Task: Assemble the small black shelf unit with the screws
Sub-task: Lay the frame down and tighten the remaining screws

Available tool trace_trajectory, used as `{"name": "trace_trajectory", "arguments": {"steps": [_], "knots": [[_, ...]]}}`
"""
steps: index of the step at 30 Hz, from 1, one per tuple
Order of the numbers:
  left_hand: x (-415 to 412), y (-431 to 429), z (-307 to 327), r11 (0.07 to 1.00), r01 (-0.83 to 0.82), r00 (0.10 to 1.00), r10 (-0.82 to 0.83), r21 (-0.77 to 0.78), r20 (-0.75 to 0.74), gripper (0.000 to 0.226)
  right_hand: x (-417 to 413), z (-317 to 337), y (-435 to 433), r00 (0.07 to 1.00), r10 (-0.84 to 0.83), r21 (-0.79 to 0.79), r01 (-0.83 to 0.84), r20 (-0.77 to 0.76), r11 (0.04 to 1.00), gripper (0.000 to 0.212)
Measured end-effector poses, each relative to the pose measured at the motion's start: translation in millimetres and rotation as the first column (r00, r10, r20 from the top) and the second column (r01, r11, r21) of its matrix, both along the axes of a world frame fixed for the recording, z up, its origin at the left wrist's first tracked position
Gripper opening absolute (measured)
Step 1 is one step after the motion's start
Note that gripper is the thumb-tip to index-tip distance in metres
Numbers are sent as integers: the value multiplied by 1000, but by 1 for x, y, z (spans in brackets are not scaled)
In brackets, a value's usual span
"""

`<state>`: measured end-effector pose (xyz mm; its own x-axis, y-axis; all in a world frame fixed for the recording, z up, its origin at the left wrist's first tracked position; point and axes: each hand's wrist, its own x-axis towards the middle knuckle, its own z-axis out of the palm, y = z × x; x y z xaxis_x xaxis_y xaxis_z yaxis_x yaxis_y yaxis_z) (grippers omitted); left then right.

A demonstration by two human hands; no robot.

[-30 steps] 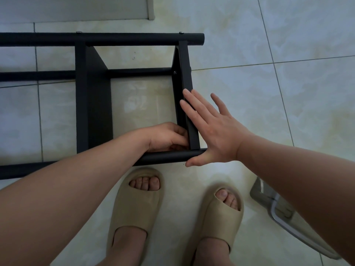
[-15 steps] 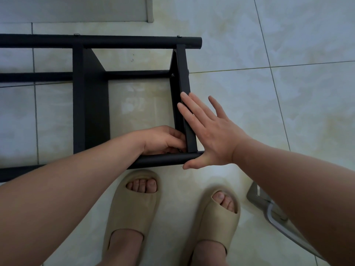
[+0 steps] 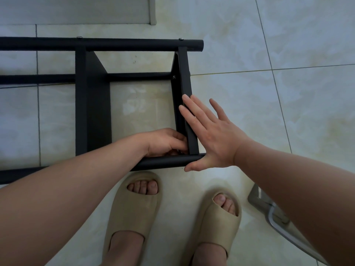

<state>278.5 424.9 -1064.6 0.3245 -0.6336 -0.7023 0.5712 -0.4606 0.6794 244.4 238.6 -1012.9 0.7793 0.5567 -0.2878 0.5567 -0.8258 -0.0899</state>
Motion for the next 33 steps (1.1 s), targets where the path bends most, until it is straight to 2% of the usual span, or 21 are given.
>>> {"name": "trace_trajectory", "arguments": {"steps": [8, 14, 23, 31, 33], "knots": [[0, 2, 1, 987, -121, 977, 101, -102, -188, 17, 0, 1, 0, 1000, -2, -1, 2, -14, 1000, 134], [-1, 0, 1, 998, -50, 997, 47, -48, -69, 14, 0, 1, 0, 1000, -2, 3, 2, -13, 1000, 134], [-1, 2, 0, 983, -137, 971, 110, -118, -211, 20, 0, 0, 0, 1000, 1, 6, -1, -3, 1000, 134], [-1, 1, 1, 995, -75, 995, 70, -66, -75, 16, 0, -1, 0, 1000, -4, 8, 4, -11, 1000, 133], [0, 2, 0, 993, -90, 993, 84, -72, -87, 18, 0, 0, 0, 1000, -7, 10, 8, -15, 1000, 134]]}}
